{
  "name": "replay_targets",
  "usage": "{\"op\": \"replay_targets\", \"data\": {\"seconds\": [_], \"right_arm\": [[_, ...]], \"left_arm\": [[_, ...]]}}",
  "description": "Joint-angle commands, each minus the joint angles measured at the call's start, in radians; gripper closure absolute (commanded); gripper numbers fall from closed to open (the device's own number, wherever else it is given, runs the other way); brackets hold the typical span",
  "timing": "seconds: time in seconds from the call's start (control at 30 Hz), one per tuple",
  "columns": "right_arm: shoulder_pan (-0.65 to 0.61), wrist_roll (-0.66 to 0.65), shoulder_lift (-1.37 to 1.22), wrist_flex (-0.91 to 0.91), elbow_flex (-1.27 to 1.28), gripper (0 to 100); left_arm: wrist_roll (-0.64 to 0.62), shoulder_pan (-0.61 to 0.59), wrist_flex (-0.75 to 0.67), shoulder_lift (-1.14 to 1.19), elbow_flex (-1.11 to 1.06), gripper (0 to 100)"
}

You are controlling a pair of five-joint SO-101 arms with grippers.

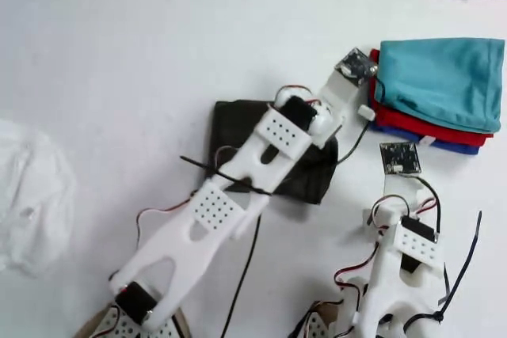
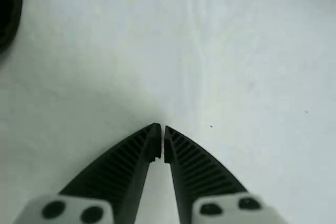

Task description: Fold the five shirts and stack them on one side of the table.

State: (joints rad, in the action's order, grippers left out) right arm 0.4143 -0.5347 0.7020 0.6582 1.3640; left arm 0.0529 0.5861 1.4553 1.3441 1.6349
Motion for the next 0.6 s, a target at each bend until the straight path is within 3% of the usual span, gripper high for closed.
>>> {"op": "replay_targets", "data": {"seconds": [0.0, 0.17, 0.4, 0.57], "right_arm": [[-0.010, -0.003, 0.028, -0.013, -0.003, 97.9], [-0.010, -0.003, 0.028, -0.013, -0.003, 97.9], [-0.010, -0.003, 0.028, -0.013, -0.003, 97.9], [-0.010, -0.003, 0.028, -0.013, -0.003, 97.9]], "left_arm": [[0.014, -0.018, 0.160, -0.192, 0.038, 98], [0.014, -0.060, 0.330, -0.321, 0.038, 98], [0.014, -0.089, 0.336, -0.379, 0.031, 98], [0.012, -0.058, 0.336, -0.385, -0.185, 98]]}}
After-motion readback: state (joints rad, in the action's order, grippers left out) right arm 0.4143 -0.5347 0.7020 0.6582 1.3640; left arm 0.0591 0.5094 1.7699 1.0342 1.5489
